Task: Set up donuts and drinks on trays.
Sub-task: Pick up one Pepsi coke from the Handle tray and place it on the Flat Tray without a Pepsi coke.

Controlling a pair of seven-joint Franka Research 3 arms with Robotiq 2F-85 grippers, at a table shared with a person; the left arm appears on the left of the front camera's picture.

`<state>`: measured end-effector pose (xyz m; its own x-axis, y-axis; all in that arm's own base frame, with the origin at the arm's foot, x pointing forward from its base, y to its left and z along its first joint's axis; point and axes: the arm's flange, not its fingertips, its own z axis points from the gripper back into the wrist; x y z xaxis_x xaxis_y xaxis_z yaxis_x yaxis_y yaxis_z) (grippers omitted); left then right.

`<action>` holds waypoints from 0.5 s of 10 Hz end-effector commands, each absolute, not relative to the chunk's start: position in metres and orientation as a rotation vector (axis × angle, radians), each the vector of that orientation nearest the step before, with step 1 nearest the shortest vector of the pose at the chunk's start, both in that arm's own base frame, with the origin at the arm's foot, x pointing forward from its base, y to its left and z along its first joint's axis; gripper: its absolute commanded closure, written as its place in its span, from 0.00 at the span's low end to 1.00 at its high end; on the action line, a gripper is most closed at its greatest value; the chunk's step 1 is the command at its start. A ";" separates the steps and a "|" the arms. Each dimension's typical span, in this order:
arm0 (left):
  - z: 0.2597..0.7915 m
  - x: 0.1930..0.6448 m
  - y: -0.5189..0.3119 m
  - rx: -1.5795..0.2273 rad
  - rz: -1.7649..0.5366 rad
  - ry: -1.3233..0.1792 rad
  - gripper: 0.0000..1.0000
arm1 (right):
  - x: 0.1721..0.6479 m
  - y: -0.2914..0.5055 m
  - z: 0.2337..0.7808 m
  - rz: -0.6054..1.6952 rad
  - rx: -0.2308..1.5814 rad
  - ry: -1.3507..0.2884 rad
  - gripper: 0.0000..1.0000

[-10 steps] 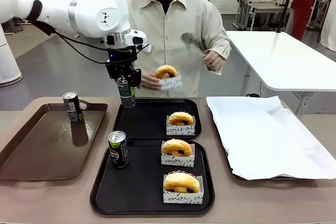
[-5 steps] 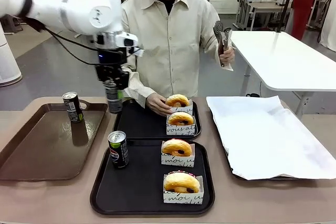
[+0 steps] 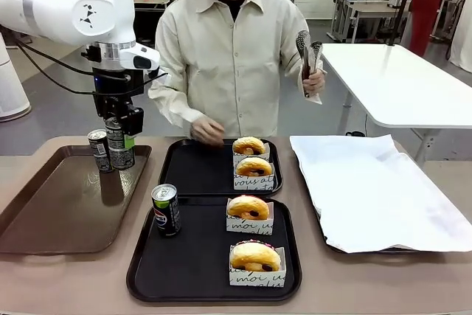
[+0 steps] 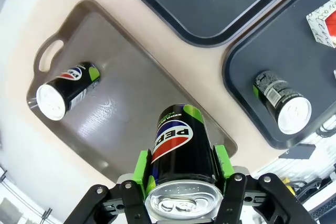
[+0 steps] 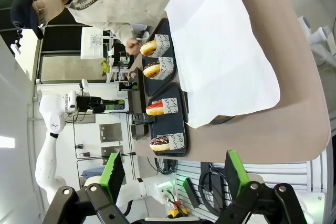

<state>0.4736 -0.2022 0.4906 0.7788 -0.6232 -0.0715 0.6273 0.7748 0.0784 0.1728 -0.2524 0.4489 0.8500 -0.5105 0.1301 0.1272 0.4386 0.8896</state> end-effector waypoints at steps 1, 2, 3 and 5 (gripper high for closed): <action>0.491 0.483 -0.211 0.121 -0.666 -0.009 0.41 | 0.172 -0.253 0.449 -0.396 1.063 -0.425 0.00; 0.498 0.500 -0.222 0.126 -0.661 -0.017 0.41 | 0.172 -0.253 0.449 -0.396 1.063 -0.425 0.00; 0.494 0.508 -0.240 0.134 -0.661 -0.039 0.41 | 0.172 -0.253 0.449 -0.396 1.063 -0.425 0.00; 0.491 0.535 -0.266 0.110 -0.671 -0.053 0.41 | 0.172 -0.253 0.449 -0.396 1.063 -0.425 0.00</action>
